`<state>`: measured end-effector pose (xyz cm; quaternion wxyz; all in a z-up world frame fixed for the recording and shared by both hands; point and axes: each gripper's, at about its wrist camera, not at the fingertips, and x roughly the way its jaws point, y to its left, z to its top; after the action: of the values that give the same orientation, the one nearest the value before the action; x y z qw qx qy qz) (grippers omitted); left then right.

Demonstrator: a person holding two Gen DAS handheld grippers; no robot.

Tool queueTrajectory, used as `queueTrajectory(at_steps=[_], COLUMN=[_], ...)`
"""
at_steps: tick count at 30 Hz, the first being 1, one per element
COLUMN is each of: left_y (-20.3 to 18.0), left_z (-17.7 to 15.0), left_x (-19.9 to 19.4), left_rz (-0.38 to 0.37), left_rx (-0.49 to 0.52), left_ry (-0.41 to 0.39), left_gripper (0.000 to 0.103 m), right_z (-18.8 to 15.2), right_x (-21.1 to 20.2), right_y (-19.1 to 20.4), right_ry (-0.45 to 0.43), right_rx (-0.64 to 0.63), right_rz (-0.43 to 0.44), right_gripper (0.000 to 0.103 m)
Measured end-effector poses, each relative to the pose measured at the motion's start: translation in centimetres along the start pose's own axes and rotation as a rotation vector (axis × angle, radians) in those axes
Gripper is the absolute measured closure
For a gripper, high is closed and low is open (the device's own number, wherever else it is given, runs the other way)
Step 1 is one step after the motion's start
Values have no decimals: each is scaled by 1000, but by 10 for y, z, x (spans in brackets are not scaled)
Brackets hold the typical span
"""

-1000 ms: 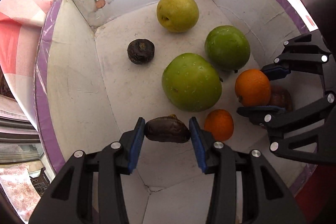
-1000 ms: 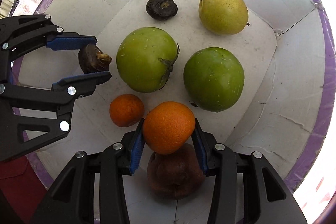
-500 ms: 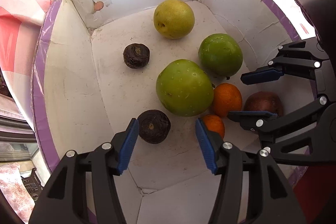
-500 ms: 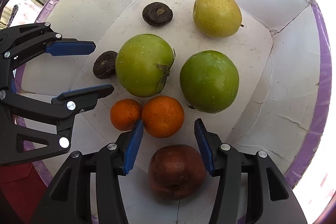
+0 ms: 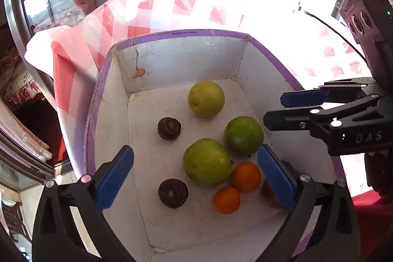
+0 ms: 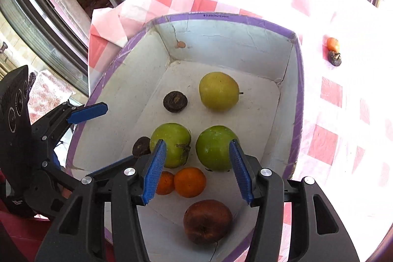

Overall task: Organize fruits
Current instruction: 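Move the right tool to the last date and grasp it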

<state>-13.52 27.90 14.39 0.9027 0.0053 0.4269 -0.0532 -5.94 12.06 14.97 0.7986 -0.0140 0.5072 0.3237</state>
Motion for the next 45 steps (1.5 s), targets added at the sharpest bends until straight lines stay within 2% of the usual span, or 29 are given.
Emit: queueTrajectory(at_steps=[1,3,6,9,12,15,17,20,25,31,37,45], left_y=[1,3,12,29,48,41,28,1,-59,-121,-149,-153], left_z=[4,12,22,25,24,33,46,71,108,141,157,157], left_x=[-1,-2,3,11,18,21,20,21,36,66,89,100], left_rz=[-5,3,67,132,187,205,216,183,127,93,142,249], left_rx=[-14,-74,-164,-258,-366,-368,-335,-281,-190,-123,-125,-160], left_ry=[-18,-46,-34,23,71,96,65,15,-57,-53,-42,-7], left_gripper=[2,2,2,2,2,2,2,2,2,2,2,2], right_z=[3,13,19,11,-12,-34,-44,-55,-51,-19,31,98], right_x=[-9,-24,-40,-36,-33,-24,-19,-12,5,39,86,131], right_y=[-6,-19,-50,-93,-135,-164,-180,-197,-213,-228,-246,-258], right_ry=[-31,-93,-153,-128,-90,-40,-8,34,74,70,18,-83], right_rx=[20,76,188,301,414,500,527,542,463,283,154,46], right_rz=[-4,-28,-83,-180,-227,-253,-269,-276,-294,-297,-292,-288], right_gripper=[43,32,22,18,18,18,18,18,18,18,18,23])
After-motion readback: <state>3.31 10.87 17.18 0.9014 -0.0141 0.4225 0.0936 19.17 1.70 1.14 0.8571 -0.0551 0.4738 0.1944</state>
